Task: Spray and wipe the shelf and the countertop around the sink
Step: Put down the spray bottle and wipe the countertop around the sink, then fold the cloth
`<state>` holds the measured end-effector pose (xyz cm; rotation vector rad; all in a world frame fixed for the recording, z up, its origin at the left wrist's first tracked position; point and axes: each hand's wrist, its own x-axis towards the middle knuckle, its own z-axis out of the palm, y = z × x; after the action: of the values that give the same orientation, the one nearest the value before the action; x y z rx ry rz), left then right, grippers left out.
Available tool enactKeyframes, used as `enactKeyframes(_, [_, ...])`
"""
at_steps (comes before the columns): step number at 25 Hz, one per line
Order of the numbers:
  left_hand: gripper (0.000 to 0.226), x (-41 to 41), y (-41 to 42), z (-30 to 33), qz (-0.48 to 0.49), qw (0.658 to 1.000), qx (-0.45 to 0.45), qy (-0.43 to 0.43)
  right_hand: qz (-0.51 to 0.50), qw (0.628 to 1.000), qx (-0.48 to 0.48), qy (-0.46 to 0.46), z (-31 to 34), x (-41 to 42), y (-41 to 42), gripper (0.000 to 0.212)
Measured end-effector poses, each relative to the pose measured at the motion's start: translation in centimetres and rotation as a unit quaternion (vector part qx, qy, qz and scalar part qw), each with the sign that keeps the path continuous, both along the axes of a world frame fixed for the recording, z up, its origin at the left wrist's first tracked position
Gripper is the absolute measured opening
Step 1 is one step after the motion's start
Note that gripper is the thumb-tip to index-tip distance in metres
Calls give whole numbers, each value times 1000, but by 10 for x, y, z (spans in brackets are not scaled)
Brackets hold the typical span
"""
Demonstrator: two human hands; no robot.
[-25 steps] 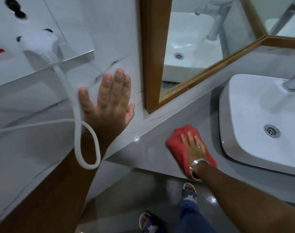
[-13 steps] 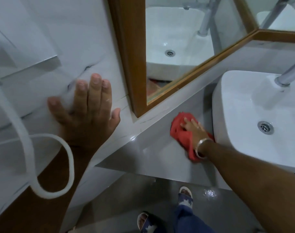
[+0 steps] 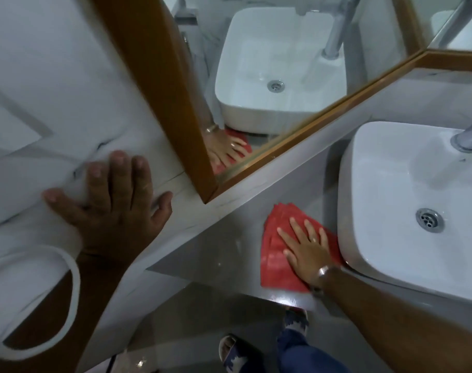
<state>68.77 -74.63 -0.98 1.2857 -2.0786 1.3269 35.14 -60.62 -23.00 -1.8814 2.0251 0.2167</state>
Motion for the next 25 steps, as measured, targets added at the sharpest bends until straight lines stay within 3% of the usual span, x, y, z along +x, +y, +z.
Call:
enactKeyframes(3, [105, 2, 1, -2, -18, 1000, 22, 8, -32, 999, 1, -17, 3, -3, -88, 58])
enactKeyframes(5, [104, 4, 1, -2, -29, 999, 32, 9, -23, 1000, 3, -11, 7, 4, -98, 61])
enactKeyframes(8, [99, 6, 3, -16, -4, 999, 33, 20, 67, 997, -16, -32, 12, 26, -37, 63])
enactKeyframes(10, [89, -1, 19, -40, 21, 993, 112, 41, 105, 993, -33, -39, 19, 40, 14, 64])
enactKeyframes(13, [81, -27, 68, -90, -61, 940, 335, 24, -12, 998, -55, -35, 30, 36, 58, 58])
enactKeyframes(16, [73, -70, 99, -137, -237, 833, 497, -61, -64, 998, 13, -25, 34, 24, 73, 58])
enactKeyframes(18, [72, -104, 97, -156, -279, 772, 562, -99, -37, 998, 44, -4, 37, 18, 62, 60])
enactKeyframes(20, [77, -129, 87, -173, -235, 751, 601, -139, 1, 998, 47, 30, 44, 14, 43, 54])
enactKeyframes(22, [79, -138, 79, -185, -210, 753, 602, -163, 35, 997, 53, 53, 53, 11, 24, 43])
enactKeyframes(25, [54, -138, 77, -182, -219, 759, 594, -153, 11, 996, 78, 45, 67, 15, 7, 29])
